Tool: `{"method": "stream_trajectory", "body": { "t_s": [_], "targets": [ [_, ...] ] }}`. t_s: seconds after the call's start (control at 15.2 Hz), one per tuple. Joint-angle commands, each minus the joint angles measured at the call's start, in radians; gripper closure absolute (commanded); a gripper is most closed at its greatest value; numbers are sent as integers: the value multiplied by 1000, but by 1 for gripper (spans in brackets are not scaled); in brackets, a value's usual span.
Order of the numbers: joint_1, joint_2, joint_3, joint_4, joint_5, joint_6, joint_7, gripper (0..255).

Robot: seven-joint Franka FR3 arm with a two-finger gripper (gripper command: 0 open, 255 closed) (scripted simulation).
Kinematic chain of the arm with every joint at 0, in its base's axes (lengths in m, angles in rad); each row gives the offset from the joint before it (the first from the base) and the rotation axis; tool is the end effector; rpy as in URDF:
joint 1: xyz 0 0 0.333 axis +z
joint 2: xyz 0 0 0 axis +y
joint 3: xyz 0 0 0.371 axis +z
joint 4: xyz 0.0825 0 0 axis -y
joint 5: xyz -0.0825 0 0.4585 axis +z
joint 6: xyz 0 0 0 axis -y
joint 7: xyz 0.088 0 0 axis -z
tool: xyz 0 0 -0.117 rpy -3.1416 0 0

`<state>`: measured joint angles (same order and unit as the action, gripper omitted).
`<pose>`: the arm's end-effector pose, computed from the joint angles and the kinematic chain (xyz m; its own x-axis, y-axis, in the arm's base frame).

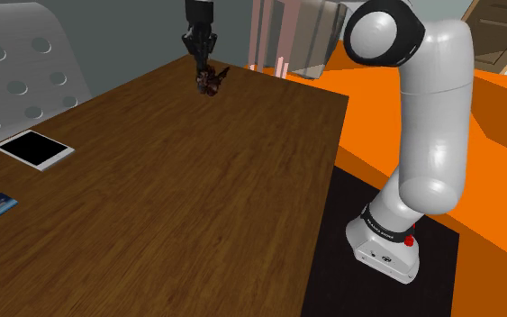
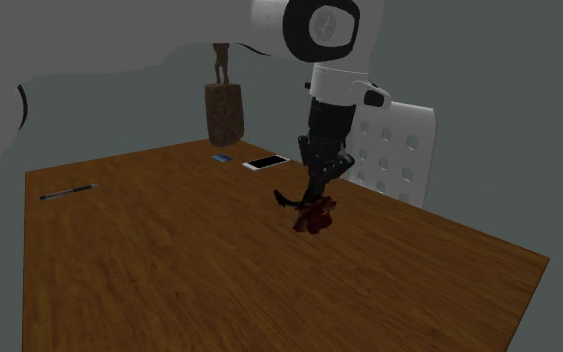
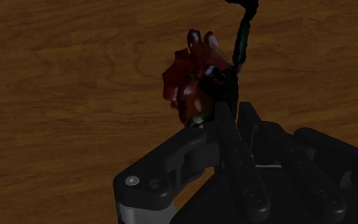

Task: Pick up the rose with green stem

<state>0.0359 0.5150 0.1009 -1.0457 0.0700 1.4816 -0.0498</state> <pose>0.7845 0.0940 0.5809 0.9808 0.1819 -0.0702 0.1725 -0.9773 -0.1230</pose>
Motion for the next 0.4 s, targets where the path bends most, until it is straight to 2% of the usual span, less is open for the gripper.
{"method": "stream_trajectory", "body": {
  "t_s": [0.0, 0.2, 0.33],
  "targets": [
    [2, 15, 0, 52, -1, -36, 5, 255],
    [6, 45, 1, 142, -3, -96, 11, 255],
    [6, 47, 1, 147, -3, -99, 11, 255]
  ]
}}
